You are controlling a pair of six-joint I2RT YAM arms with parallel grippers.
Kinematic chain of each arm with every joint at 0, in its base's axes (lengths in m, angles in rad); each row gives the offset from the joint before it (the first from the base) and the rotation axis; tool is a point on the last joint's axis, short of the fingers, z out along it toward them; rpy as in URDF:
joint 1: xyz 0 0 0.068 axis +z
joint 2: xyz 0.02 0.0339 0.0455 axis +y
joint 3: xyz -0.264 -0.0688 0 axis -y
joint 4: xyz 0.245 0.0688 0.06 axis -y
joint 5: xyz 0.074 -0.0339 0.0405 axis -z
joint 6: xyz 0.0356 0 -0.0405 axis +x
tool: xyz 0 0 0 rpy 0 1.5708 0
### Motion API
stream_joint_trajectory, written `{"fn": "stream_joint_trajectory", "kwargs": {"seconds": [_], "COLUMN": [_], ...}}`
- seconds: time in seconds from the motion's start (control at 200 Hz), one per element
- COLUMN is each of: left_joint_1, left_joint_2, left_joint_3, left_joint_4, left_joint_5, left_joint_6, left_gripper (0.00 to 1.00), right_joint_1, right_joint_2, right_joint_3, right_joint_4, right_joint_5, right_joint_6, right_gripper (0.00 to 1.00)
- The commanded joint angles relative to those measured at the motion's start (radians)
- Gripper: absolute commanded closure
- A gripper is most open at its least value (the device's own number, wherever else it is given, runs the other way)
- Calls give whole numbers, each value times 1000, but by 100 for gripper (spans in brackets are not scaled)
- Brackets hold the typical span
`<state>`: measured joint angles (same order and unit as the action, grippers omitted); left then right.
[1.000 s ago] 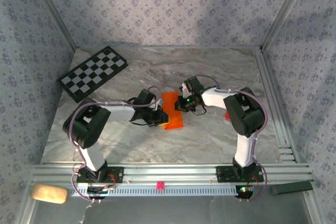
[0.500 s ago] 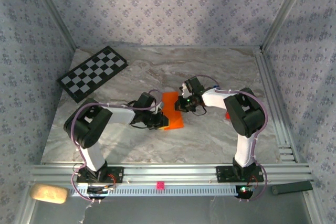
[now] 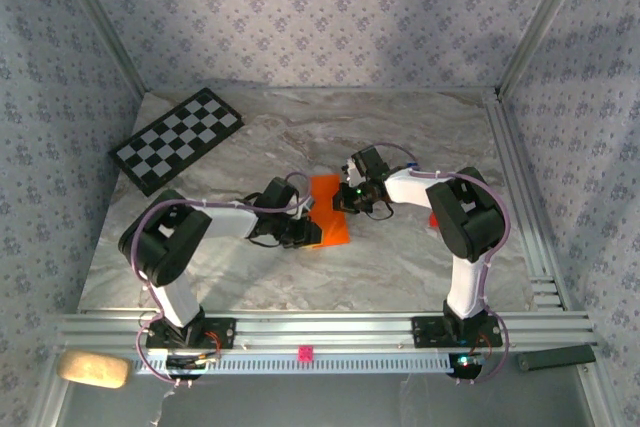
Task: Fold a paper plane with a square sheet of paper (pick it up from the middle)
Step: First fold the square sheet of paper in half at the center of the table.
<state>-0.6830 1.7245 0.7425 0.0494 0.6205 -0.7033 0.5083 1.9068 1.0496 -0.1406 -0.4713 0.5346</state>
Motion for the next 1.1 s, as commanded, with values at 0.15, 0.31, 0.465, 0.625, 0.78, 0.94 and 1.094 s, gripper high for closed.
{"fn": "stream_joint_trajectory", "kwargs": {"seconds": [0.15,0.31,0.465,0.625,0.78,0.94,1.094], "left_joint_1": [-21,-22,2,87,128,139,152], "left_joint_2": [-27,-91,-162,-107,32,116,152], "left_joint_3": [-43,-38,19,92,223,278,282], "left_joint_4": [-138,-113,-111,-57,-87,-71,-75], "left_joint_5": [25,51,66,76,29,-13,-40], "left_joint_6": [47,31,8,-28,-20,-38,-2], "left_gripper": [79,79,79,80,87,89,88], "right_joint_1": [-3,-4,-10,-10,-8,-8,-7], "right_joint_2": [90,92,89,95,101,101,109], "right_joint_3": [-71,-68,-60,-51,-49,-56,-54], "right_joint_4": [-139,-145,-155,-160,-157,-152,-151], "right_joint_5": [155,153,148,144,143,146,143], "right_joint_6": [8,5,-5,-8,-5,1,1], "right_gripper": [100,100,100,100,100,100,100]}}
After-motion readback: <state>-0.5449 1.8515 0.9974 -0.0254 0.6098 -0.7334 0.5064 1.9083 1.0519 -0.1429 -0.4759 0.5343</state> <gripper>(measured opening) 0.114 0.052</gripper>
